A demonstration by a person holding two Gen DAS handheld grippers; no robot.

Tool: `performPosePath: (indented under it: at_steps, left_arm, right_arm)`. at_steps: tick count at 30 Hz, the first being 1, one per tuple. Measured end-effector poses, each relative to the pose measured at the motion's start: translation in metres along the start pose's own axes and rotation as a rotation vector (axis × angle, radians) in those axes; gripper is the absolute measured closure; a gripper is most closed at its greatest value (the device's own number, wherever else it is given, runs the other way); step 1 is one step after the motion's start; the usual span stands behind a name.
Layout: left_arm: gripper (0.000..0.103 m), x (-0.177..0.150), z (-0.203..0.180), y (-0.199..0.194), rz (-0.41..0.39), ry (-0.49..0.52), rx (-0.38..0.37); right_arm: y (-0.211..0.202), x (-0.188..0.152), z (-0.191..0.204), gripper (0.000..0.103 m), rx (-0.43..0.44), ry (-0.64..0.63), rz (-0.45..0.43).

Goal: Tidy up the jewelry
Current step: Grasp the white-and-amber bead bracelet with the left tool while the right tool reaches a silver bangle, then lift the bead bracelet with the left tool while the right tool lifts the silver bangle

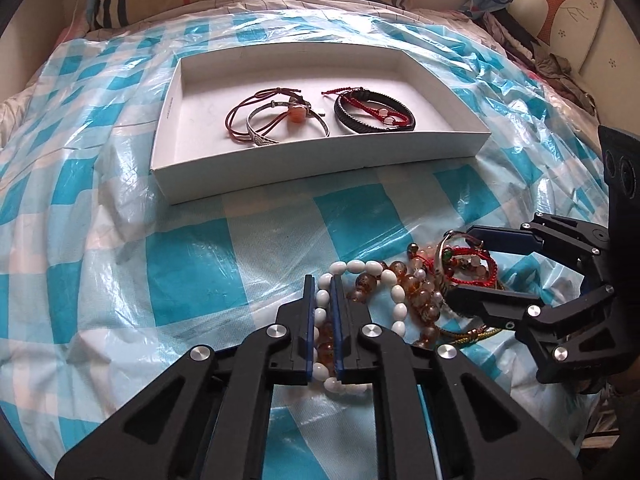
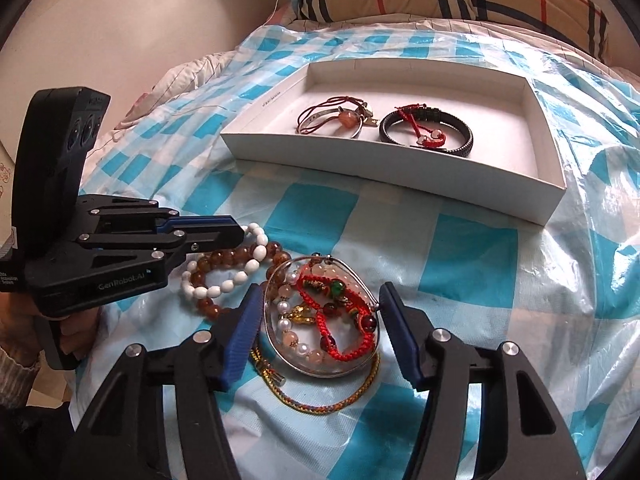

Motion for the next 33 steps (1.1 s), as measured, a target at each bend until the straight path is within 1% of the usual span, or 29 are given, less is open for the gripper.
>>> performPosePath:
  at_steps: [7, 10, 21, 28, 33]
  left_arm:
    - [0.096, -0.008, 0.008, -0.036, -0.041, -0.041, -0.038]
    - [0.096, -0.010, 0.010, -0.047, -0.055, -0.045, -0.033]
    - [0.096, -0.021, 0.016, -0.036, -0.023, -0.056, -0.009]
    - [0.096, -0.026, 0.017, -0.021, 0.037, -0.043, 0.009]
    - [0.095, -0.029, 0.017, -0.014, 0.050, -0.038, 0.024]
  right_arm:
    - [-0.032, -0.002, 0.000, 0.045, -0.025, 0.014, -0.063]
    - [-0.042, -0.003, -0.001, 0.045, -0.039, 0.019, -0.075]
    - [-0.046, -0.004, -0.004, 0.045, -0.048, 0.029, -0.083]
    - [-0.044, -0.005, -0.003, 0.045, -0.039, 0.031, -0.087]
    - [-0.044, -0.005, -0.003, 0.045, -0.040, 0.033, -0.086]
Point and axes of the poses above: each gripper's, at about its wrist camera, not at the fingertips, and y roughly the way its jaws point, z to its left, x to its top, the point moved 1 cm from there along y, roughly the way its jaws point, and after that the axes turned 8 degrees about -y, right-handed, at the moved point
